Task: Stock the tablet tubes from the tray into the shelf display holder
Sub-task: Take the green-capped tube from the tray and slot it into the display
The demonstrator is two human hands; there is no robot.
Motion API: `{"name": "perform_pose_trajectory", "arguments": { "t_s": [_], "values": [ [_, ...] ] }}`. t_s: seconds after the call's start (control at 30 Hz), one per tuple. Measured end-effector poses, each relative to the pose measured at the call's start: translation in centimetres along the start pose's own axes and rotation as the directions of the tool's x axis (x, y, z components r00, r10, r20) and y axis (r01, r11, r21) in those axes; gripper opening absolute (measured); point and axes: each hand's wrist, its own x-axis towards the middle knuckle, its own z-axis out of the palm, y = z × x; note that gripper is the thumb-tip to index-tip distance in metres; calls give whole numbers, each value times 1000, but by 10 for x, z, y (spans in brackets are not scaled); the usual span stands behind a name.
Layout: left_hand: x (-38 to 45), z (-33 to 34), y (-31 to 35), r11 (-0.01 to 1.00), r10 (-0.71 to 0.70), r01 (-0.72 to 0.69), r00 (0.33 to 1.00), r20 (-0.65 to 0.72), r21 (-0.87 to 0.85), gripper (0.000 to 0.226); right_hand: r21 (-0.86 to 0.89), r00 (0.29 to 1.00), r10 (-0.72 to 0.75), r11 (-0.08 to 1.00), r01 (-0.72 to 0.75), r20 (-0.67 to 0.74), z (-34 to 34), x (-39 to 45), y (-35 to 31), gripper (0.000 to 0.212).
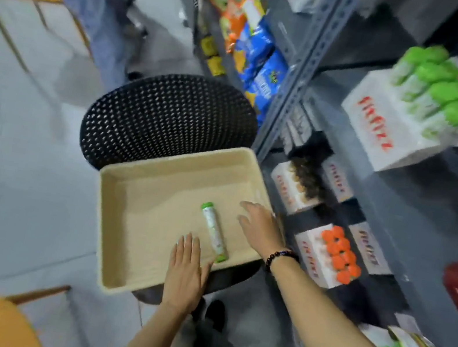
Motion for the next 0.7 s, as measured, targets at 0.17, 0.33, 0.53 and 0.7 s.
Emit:
{"name": "perform_pose_trajectory", "arguments": {
  "t_s": [0.17, 0.33, 0.53, 0.7],
  "values": [
    [3, 23, 0, 996, -86, 86, 995, -46, -5, 72, 8, 996, -24, 1000, 23, 82, 53, 38, -4, 41],
    [5, 31, -1, 994, -100, 102, 990, -95, 26, 67, -8, 992, -48, 999, 50, 117, 81, 66, -9, 48],
    [5, 32, 0, 993, -108, 114, 988, -107, 43, 67, -47, 988, -68, 996, 75, 141, 86, 79, -19, 38],
    [5, 28, 1, 992, -118, 122, 989, -90, 41, 68, 60, 995, -3, 998, -3, 102, 78, 77, -24, 34]
  ]
}}
